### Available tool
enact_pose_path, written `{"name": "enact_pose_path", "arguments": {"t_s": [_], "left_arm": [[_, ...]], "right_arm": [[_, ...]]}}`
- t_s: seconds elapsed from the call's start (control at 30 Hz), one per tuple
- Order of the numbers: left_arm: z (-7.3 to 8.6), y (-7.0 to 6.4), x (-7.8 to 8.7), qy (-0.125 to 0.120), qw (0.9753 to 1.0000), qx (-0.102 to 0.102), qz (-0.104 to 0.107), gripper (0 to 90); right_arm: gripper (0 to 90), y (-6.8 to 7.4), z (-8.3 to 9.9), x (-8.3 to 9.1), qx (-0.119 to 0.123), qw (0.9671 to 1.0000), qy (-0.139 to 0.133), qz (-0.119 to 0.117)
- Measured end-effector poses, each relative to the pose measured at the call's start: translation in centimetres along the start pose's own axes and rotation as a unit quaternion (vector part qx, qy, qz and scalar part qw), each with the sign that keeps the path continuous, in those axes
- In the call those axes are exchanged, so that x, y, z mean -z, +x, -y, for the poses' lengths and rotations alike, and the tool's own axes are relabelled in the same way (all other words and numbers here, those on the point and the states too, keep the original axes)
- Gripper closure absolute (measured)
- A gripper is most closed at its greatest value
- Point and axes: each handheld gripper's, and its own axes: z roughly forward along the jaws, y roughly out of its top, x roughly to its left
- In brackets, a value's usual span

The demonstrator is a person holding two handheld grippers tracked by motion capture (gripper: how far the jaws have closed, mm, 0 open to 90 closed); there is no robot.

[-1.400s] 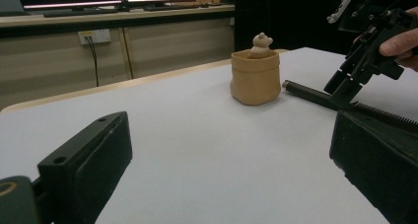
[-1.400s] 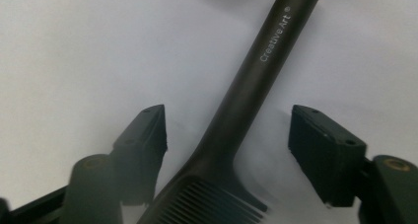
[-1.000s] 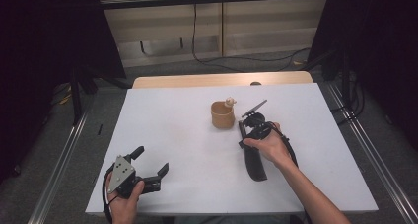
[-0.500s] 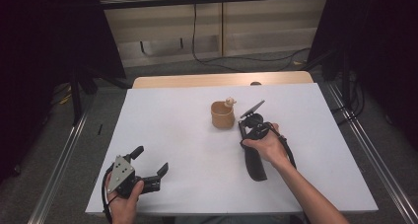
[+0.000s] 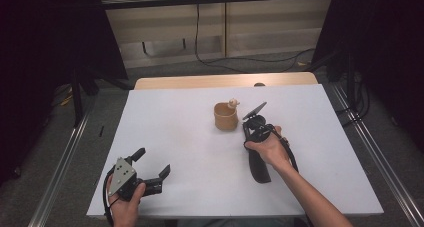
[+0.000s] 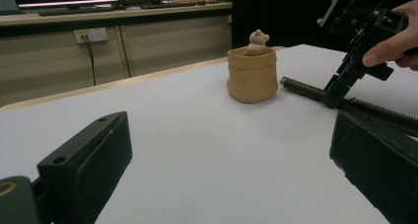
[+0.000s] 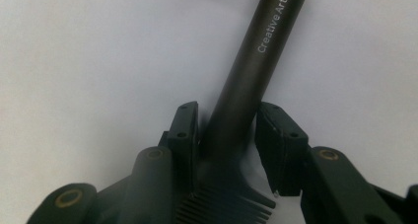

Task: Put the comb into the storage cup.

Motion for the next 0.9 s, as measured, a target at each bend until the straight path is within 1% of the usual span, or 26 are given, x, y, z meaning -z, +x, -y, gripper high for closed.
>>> {"name": "enact_pose_path", "arguments": {"t_s": [0.03, 0.17, 0.3, 0.57, 0.73, 0.9], "left_arm": [[0.0, 0.0, 0.0, 0.000, 1.0000, -0.002, -0.001, 2.5], [0.0, 0.0, 0.0, 0.000, 1.0000, 0.002, -0.001, 2.5], [0.0, 0.0, 0.0, 0.001, 1.0000, 0.001, -0.001, 2.5], [0.0, 0.0, 0.0, 0.001, 1.0000, 0.000, 0.000, 2.5], [0.0, 0.1, 0.0, 0.003, 1.0000, -0.003, 0.000, 2.5], [0.0, 0.1, -0.1, 0.002, 1.0000, -0.001, -0.001, 2.5]], "right_arm": [[61.9, 0.0, 0.0, 0.0, -0.001, 1.0000, 0.001, 0.000], [65.7, 0.0, -0.1, 0.0, -0.002, 1.0000, 0.001, 0.006], [69.1, -0.2, -0.1, 0.0, -0.013, 0.9999, 0.000, 0.005], [70.9, -0.4, 0.0, 0.0, -0.030, 0.9995, -0.001, 0.004], [72.0, -0.7, 0.0, 0.1, -0.045, 0.9990, -0.001, -0.005], [72.6, -1.0, 0.0, 0.2, -0.052, 0.9986, -0.002, -0.014]]}}
